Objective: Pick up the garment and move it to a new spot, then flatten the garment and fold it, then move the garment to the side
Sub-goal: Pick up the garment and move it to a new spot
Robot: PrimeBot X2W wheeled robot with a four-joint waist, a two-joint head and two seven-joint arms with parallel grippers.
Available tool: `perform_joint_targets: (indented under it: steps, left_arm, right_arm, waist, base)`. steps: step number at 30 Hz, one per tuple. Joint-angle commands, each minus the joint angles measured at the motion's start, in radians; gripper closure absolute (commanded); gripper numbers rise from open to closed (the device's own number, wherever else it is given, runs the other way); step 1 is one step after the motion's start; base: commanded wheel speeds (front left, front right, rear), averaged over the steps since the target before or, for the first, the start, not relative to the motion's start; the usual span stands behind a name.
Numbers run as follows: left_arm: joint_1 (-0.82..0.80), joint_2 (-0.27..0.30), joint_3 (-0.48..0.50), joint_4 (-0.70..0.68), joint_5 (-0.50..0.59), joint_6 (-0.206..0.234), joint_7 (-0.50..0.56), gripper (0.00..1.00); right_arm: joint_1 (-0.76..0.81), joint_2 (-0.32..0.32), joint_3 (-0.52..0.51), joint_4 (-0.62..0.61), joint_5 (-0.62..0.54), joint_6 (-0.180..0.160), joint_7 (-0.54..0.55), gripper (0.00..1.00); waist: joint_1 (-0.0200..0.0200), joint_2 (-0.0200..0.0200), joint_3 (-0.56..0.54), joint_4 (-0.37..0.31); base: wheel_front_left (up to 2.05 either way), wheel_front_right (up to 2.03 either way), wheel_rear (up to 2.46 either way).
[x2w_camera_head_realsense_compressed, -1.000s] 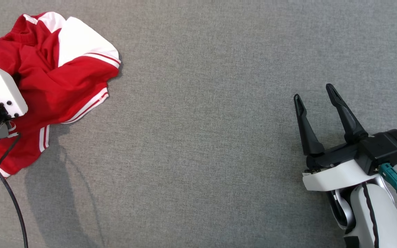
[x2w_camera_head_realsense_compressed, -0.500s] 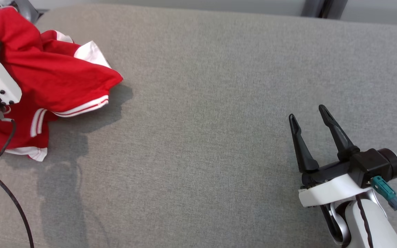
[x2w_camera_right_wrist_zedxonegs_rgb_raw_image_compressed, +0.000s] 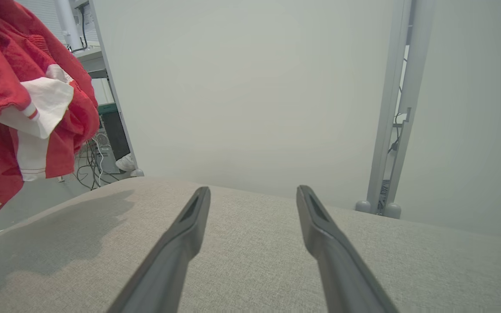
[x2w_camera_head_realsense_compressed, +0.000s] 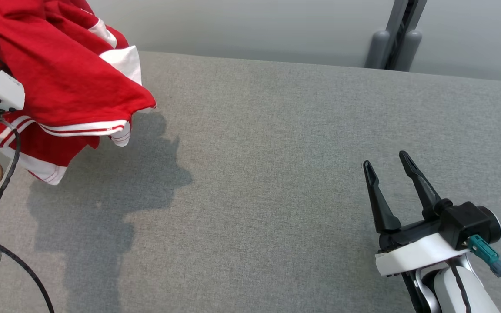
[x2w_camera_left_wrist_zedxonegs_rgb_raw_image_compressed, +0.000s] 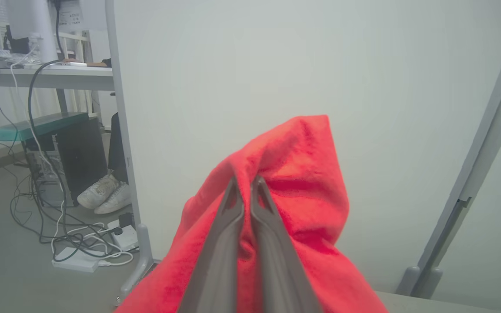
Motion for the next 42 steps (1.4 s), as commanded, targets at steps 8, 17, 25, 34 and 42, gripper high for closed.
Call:
perform_joint_targets:
  steps: [8, 17, 25, 34, 42]
  left_arm:
    - [0.003, -0.026, 0.005, -0.131, -0.008, -0.002, -0.092, 1.00]
    - [0.029, -0.111, -0.074, -0.259, -0.013, -0.008, -0.116, 1.00]
    - [0.060, -0.194, -0.152, -0.347, -0.034, 0.002, -0.084, 1.00]
    - [0.103, -0.268, -0.274, -0.349, -0.034, 0.025, -0.112, 1.00]
    - [0.121, -0.285, -0.404, -0.253, -0.046, 0.053, -0.188, 1.00]
  right_arm:
    - [0.012, -0.005, -0.016, -0.002, 0.017, 0.000, -0.004, 0.00]
    - [-0.004, -0.005, -0.058, -0.016, 0.015, 0.000, -0.005, 0.00]
    - [-0.010, -0.005, -0.096, -0.035, 0.005, 0.000, -0.005, 0.00]
    - [-0.031, -0.006, -0.135, -0.056, 0.001, 0.000, -0.005, 0.00]
    - [-0.047, -0.005, -0.141, -0.066, 0.024, 0.000, -0.004, 0.00]
  waist:
    - [0.0000, 0.0000, -0.023, -0.028]
    - [0.0000, 0.0000, -0.051, -0.090]
    - [0.0000, 0.0000, -0.053, -0.177]
    - [0.0000, 0.0000, -0.019, -0.334]
    - [0.0000, 0.0000, 0.041, -0.482]
  base:
    - [0.00, 0.00, 0.00]
    - [0.00, 0.00, 0.00]
    - [0.00, 0.00, 0.00]
    - [0.00, 0.00, 0.00]
    - [0.00, 0.00, 0.00]
